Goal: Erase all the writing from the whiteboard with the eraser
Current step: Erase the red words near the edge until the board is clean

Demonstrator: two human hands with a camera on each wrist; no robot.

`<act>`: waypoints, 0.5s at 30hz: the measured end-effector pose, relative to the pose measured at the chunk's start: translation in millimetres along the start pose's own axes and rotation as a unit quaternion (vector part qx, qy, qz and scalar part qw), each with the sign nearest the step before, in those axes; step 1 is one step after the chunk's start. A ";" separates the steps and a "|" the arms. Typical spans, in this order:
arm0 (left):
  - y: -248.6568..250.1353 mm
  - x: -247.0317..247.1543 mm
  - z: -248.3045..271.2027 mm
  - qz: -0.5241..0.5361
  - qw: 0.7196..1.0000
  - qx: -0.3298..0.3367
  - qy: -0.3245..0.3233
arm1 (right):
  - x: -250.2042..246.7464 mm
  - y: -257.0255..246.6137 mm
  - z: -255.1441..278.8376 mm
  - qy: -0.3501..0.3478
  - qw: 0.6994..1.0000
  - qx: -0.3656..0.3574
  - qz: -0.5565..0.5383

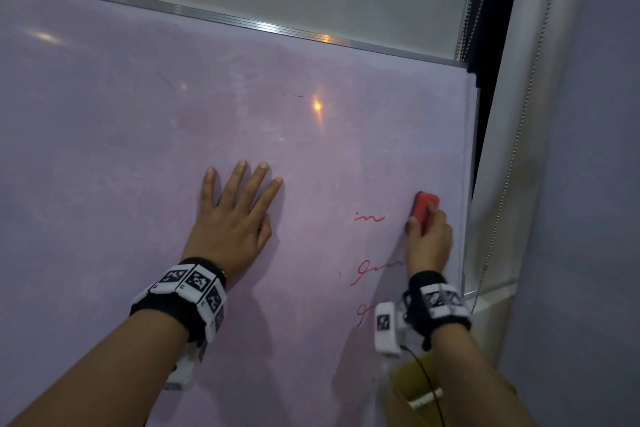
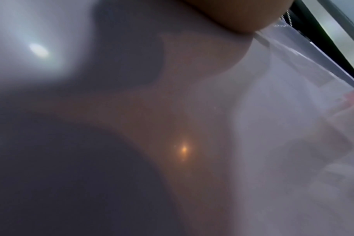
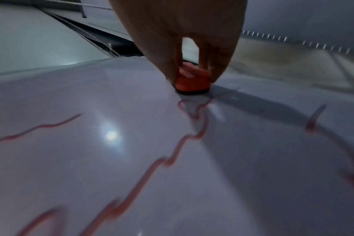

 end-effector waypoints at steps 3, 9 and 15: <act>-0.3 -1.2 0.1 0.003 1.000 0.001 -0.002 | 26.9 -31.8 59.8 -0.038 0.983 -0.179 0.007; 0.0 -1.3 0.7 0.005 1.000 0.004 0.004 | 21.9 -18.1 54.2 -0.022 0.998 -0.050 -0.041; -0.3 -2.6 0.5 0.009 1.000 0.004 0.001 | 44.3 -54.0 99.0 -0.054 0.973 -0.224 -0.007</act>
Point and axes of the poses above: each hand's wrist, its own z-axis away from the middle knuckle, its own x-axis out of the palm, y = z × x, the point moved 1 cm from there along -z, towards the middle knuckle, and after that the axes turned 9 degrees about -y, right-handed, at the moved point
